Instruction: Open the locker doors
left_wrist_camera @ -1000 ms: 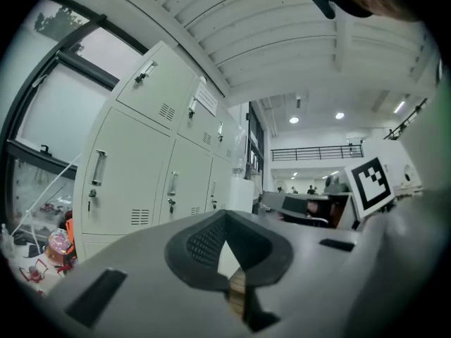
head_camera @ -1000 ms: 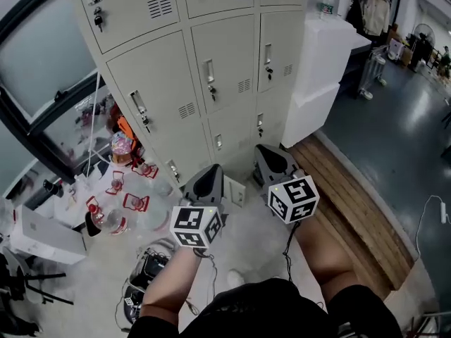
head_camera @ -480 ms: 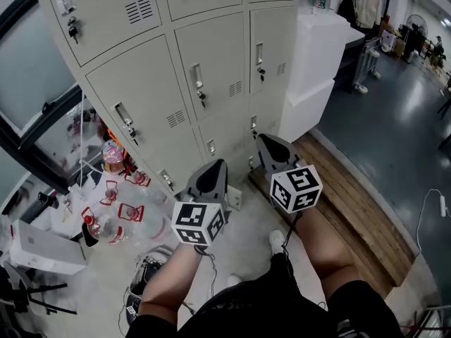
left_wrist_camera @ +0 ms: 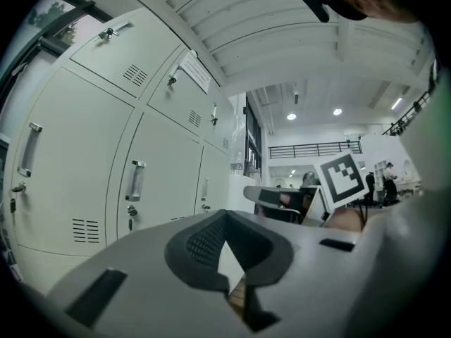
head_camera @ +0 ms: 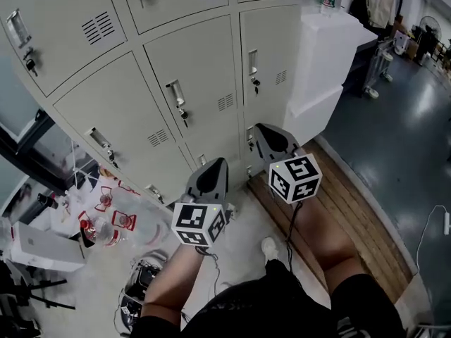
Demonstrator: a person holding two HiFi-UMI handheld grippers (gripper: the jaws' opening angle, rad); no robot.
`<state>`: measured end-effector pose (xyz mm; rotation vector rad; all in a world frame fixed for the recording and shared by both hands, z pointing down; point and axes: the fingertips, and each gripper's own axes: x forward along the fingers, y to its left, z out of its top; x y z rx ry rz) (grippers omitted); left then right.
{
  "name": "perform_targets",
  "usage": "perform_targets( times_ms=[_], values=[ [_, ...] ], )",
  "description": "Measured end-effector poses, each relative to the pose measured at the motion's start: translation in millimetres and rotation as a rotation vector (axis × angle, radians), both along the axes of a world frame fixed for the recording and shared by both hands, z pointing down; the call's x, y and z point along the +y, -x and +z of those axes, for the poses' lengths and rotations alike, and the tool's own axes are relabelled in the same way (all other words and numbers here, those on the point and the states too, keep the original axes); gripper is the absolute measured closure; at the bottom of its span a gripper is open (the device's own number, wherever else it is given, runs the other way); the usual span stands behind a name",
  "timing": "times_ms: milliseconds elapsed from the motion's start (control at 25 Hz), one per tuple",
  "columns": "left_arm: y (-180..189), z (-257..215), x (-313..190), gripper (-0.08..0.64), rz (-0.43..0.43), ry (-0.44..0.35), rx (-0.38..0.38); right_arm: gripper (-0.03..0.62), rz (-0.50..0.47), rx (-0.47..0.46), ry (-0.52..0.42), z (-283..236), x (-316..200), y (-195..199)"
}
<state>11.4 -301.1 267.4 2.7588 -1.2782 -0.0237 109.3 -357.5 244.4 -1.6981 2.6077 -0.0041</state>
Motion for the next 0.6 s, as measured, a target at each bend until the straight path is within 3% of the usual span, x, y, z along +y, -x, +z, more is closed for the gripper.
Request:
perform_targets(
  times_ms=[360, 600],
  values=[
    [-61.8, 8.6, -82.3, 0.561, -0.034, 0.021, -0.001, 0.588, -0.067, -0.032, 0.009, 5.1, -101.6, -47.8],
    [-84.6, 15.6, -124.4, 0.561, -0.081, 0.034, 0.002, 0.537, -0.114, -0.016, 0.027, 16.1, -157.6, -60.7]
  ],
)
